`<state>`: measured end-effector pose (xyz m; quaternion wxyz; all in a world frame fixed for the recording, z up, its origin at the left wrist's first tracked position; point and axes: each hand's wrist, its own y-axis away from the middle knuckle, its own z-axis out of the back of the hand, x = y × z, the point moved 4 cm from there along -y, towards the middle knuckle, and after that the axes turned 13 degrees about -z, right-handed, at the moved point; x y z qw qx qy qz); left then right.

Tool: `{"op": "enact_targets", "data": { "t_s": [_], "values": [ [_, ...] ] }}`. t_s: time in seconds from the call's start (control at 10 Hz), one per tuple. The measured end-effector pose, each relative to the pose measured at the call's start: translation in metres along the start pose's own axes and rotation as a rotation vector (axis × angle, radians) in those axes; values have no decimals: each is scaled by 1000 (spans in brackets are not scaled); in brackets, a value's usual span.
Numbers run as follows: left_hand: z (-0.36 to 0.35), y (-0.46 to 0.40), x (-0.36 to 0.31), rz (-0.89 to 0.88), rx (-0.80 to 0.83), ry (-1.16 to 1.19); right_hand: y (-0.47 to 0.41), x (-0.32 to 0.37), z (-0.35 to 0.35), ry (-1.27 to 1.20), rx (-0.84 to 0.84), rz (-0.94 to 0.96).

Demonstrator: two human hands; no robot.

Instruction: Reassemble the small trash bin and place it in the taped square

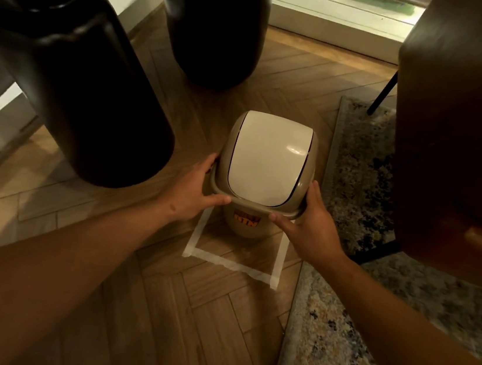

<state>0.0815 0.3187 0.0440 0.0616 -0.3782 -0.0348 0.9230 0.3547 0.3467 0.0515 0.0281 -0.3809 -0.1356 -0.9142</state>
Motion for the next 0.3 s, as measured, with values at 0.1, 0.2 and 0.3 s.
{"op": "enact_targets", "data": {
  "t_s": [0.1,0.2,0.3],
  "values": [
    [1,0,-2,2,-1,5,0,1,2,-12,-4,-7],
    [3,4,-9,-30,-17,-39,1,-1,1,-34,7,-8],
    [7,7,-18,-25,-37,-85,5,-2,4,-28,4,-27]
  ]
}}
